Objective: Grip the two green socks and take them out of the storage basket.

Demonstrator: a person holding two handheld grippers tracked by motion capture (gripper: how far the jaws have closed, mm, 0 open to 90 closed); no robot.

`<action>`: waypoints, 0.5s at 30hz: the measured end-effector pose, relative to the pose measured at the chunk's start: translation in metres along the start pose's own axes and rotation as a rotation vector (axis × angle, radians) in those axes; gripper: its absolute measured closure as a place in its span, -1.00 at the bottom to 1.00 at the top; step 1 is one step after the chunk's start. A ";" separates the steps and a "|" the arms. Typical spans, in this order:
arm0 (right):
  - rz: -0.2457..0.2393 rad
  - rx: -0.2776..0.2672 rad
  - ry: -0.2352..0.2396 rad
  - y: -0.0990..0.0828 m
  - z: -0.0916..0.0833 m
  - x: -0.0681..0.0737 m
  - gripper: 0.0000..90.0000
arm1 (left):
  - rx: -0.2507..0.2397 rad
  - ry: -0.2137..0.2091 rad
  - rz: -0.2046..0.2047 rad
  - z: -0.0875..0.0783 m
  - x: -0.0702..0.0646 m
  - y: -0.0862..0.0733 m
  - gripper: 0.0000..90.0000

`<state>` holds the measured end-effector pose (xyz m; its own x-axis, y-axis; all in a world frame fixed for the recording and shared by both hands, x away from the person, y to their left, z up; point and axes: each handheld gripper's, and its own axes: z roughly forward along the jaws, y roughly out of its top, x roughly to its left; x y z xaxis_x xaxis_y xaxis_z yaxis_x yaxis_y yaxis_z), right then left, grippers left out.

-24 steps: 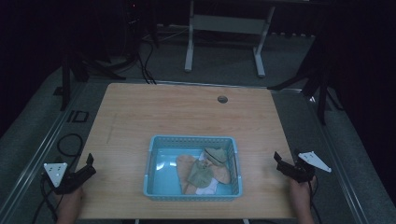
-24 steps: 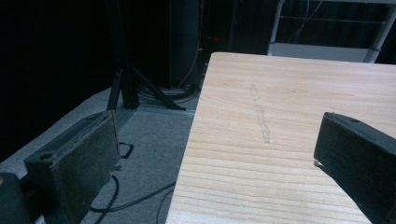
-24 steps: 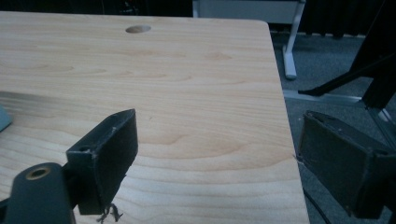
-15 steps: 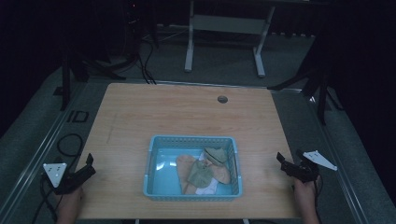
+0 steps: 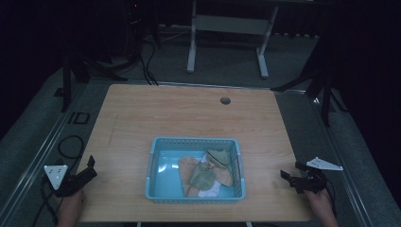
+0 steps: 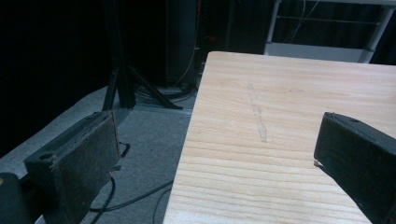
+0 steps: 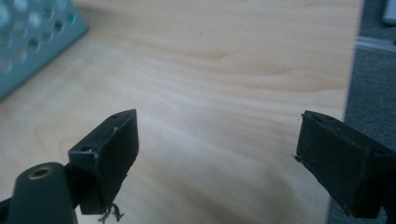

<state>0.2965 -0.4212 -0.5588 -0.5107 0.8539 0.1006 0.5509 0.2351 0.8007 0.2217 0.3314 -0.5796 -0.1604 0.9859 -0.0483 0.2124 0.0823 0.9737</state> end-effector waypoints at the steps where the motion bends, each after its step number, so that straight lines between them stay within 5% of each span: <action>1: 0.000 0.000 0.000 0.000 0.000 0.000 -0.72 | 0.001 0.001 -0.001 0.000 0.000 0.000 -0.99; 15: -0.214 0.246 0.131 0.020 0.005 0.018 -0.71 | 0.003 -0.012 -0.005 0.000 0.001 0.000 -0.99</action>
<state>0.3022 -0.3987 -0.5438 -0.7032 0.7102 0.0337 0.5567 0.5204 0.6476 0.2219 0.3320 -0.5797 -0.1501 0.9871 -0.0562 0.2146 0.0880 0.9727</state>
